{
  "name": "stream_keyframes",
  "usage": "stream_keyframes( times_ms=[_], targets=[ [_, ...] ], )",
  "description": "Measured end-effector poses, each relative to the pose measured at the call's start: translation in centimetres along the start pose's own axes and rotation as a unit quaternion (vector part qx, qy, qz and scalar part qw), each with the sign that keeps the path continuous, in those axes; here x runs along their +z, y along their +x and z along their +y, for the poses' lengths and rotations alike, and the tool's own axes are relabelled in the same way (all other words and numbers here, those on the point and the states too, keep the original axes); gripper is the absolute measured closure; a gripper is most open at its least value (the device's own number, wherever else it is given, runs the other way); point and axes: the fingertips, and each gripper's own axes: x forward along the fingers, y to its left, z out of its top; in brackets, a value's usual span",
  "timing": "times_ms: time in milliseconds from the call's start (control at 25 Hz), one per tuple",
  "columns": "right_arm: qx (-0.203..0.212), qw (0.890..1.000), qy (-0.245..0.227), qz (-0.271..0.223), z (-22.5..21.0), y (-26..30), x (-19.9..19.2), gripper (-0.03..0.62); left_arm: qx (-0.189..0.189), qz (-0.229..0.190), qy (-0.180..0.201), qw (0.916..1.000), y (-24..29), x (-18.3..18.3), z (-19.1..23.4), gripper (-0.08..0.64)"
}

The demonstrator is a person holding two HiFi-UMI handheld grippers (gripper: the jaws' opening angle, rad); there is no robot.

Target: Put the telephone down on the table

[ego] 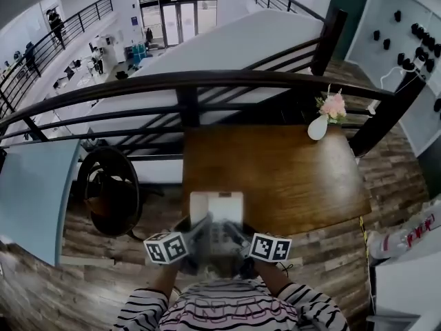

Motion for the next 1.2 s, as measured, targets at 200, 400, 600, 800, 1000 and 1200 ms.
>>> stream_keyframes(
  times_ms=[200,400,600,800,1000,1200],
  targets=[
    [-0.009,1.000,0.003,-0.002,-1.1,2.6,2.4,0.334,-0.004,0.007,-0.006,0.9999,2.9,2.0,1.7,0.210],
    [-0.005,1.000,0.004,0.004,-2.9,6.1,6.1,0.334,0.001,0.005,-0.004,1.0000,7.0,4.7,3.5,0.210],
    [0.003,1.000,0.000,0.015,-4.1,9.4,11.3,0.334,0.013,-0.001,-0.007,0.9999,11.6,8.5,4.5,0.210],
    [0.006,1.000,-0.003,0.025,-6.3,13.2,15.9,0.334,0.020,-0.006,-0.012,0.9997,16.6,11.6,6.5,0.210],
    [0.008,0.999,-0.003,0.031,-8.2,17.0,19.9,0.334,0.026,-0.007,-0.016,0.9995,21.1,14.3,8.6,0.210],
    [0.008,0.999,0.004,0.041,-10.5,21.3,22.8,0.334,0.028,-0.003,-0.019,0.9994,25.4,16.7,11.7,0.210]
  ],
)
